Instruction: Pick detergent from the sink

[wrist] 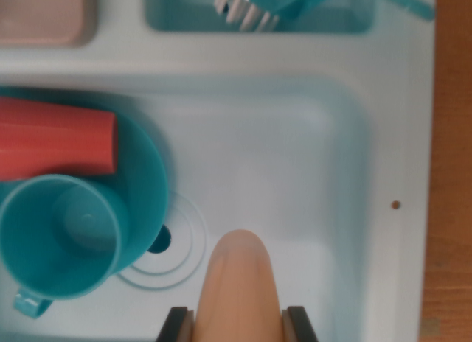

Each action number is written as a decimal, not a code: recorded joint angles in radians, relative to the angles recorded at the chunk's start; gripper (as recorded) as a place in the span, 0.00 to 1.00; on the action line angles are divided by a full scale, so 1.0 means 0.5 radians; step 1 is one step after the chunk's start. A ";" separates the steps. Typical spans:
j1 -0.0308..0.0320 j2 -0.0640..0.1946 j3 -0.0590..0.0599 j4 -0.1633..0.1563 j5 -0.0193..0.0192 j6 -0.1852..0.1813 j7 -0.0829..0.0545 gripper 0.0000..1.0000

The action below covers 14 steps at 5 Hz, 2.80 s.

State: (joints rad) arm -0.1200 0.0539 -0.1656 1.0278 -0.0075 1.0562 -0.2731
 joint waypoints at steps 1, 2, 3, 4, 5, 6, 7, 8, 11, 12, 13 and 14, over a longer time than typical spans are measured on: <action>0.000 0.000 0.000 0.000 0.0000 0.000 0.000 1.00; 0.001 -0.019 0.000 0.069 -0.0030 0.088 0.001 1.00; 0.001 -0.019 0.000 0.069 -0.0030 0.088 0.001 1.00; 0.002 -0.039 0.001 0.141 -0.0061 0.179 0.003 1.00; 0.002 -0.039 0.001 0.141 -0.0061 0.179 0.003 1.00; 0.003 -0.059 0.001 0.215 -0.0093 0.273 0.004 1.00; 0.003 -0.059 0.001 0.215 -0.0093 0.273 0.004 1.00; 0.004 -0.079 0.002 0.290 -0.0125 0.368 0.006 1.00; 0.006 -0.100 0.002 0.365 -0.0158 0.463 0.008 1.00; 0.007 -0.120 0.003 0.439 -0.0190 0.557 0.009 1.00; 0.007 -0.120 0.003 0.439 -0.0190 0.557 0.009 1.00; 0.008 -0.139 0.003 0.511 -0.0221 0.649 0.011 1.00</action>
State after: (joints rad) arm -0.1160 -0.0158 -0.1640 1.2834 -0.0186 1.3807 -0.2678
